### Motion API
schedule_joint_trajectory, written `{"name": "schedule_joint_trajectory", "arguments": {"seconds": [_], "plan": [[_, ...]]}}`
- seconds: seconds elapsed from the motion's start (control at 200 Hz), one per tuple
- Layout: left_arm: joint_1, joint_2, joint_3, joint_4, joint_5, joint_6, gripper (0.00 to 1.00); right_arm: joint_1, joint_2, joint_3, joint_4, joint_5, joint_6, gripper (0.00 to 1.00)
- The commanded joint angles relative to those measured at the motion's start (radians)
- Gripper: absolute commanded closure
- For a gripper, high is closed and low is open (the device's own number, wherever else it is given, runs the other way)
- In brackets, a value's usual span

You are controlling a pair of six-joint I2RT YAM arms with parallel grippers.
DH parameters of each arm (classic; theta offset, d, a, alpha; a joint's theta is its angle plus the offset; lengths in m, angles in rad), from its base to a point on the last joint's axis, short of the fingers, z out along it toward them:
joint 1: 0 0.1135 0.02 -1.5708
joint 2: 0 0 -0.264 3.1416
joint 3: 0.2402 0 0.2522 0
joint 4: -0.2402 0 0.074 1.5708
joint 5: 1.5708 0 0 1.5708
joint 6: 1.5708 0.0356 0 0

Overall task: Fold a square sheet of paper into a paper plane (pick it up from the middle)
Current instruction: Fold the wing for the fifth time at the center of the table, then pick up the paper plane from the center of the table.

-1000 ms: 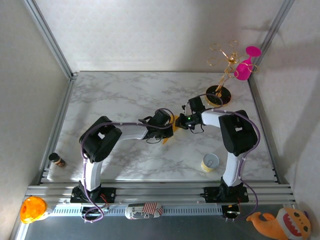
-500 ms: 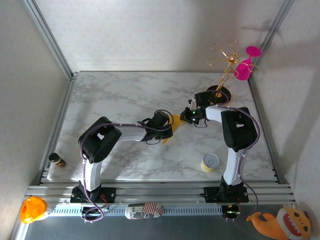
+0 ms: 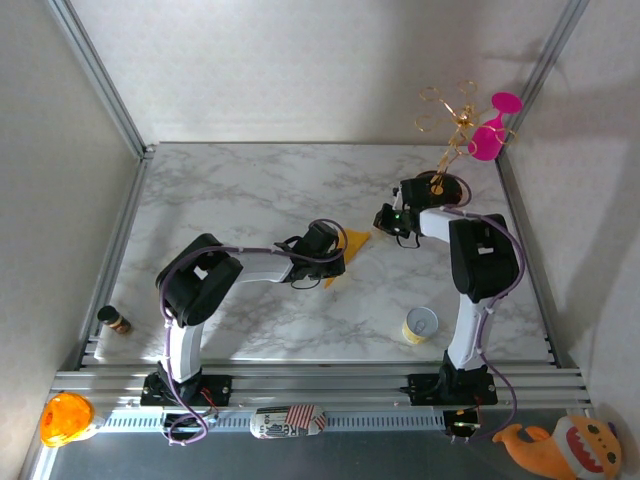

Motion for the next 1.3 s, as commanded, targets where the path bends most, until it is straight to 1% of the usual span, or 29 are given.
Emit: {"name": "schedule_joint_trajectory", "arguments": {"seconds": [0.0, 0.05, 0.075, 0.205, 0.235, 0.305, 0.371, 0.476, 0.501, 0.616, 0.761, 0.821, 0.896, 0.991, 1.142, 1.297], "plan": [[-0.005, 0.005, 0.001, -0.183, 0.008, 0.023, 1.0, 0.006, -0.124, -0.054, 0.031, -0.002, 0.017, 0.89], [-0.005, -0.022, 0.022, -0.171, 0.019, 0.016, 1.0, 0.015, -0.159, -0.077, 0.019, -0.006, 0.021, 0.87], [-0.005, -0.039, 0.031, -0.162, 0.025, 0.012, 0.98, 0.019, -0.175, -0.086, 0.008, -0.002, 0.025, 0.86], [0.013, -0.147, 0.045, -0.121, 0.021, -0.022, 0.84, 0.042, -0.247, -0.123, -0.081, 0.057, 0.047, 0.75], [0.019, -0.174, 0.038, -0.122, 0.006, -0.027, 0.81, 0.048, -0.263, -0.131, -0.098, 0.077, 0.052, 0.71], [0.039, -0.236, 0.013, -0.127, -0.025, -0.035, 0.73, 0.067, -0.301, -0.147, -0.136, 0.118, 0.058, 0.64], [0.063, -0.297, -0.03, -0.13, -0.064, -0.043, 0.64, 0.096, -0.314, -0.142, -0.186, 0.149, 0.063, 0.61], [0.114, -0.402, -0.116, -0.14, -0.159, -0.045, 0.48, 0.155, -0.31, -0.111, -0.268, 0.212, 0.081, 0.56], [0.127, -0.425, -0.136, -0.143, -0.181, -0.044, 0.43, 0.17, -0.307, -0.104, -0.281, 0.226, 0.088, 0.55], [0.185, -0.512, -0.227, -0.141, -0.264, -0.038, 0.27, 0.252, -0.276, -0.052, -0.355, 0.315, 0.132, 0.48], [0.242, -0.576, -0.305, -0.151, -0.363, -0.013, 0.08, 0.345, -0.211, 0.033, -0.443, 0.428, 0.217, 0.37], [0.26, -0.588, -0.325, -0.165, -0.397, -0.001, 0.01, 0.372, -0.18, 0.066, -0.474, 0.465, 0.257, 0.35], [0.278, -0.598, -0.34, -0.19, -0.445, 0.001, 0.0, 0.408, -0.139, 0.11, -0.52, 0.521, 0.3, 0.35], [0.296, -0.619, -0.364, -0.189, -0.457, 0.006, 0.0, 0.442, -0.089, 0.165, -0.575, 0.567, 0.341, 0.35], [0.315, -0.637, -0.396, -0.161, -0.433, 0.011, 0.0, 0.473, -0.035, 0.219, -0.625, 0.602, 0.391, 0.34], [0.321, -0.628, -0.404, -0.148, -0.403, 0.017, 0.01, 0.473, 0.0, 0.257, -0.67, 0.614, 0.408, 0.33]]}}
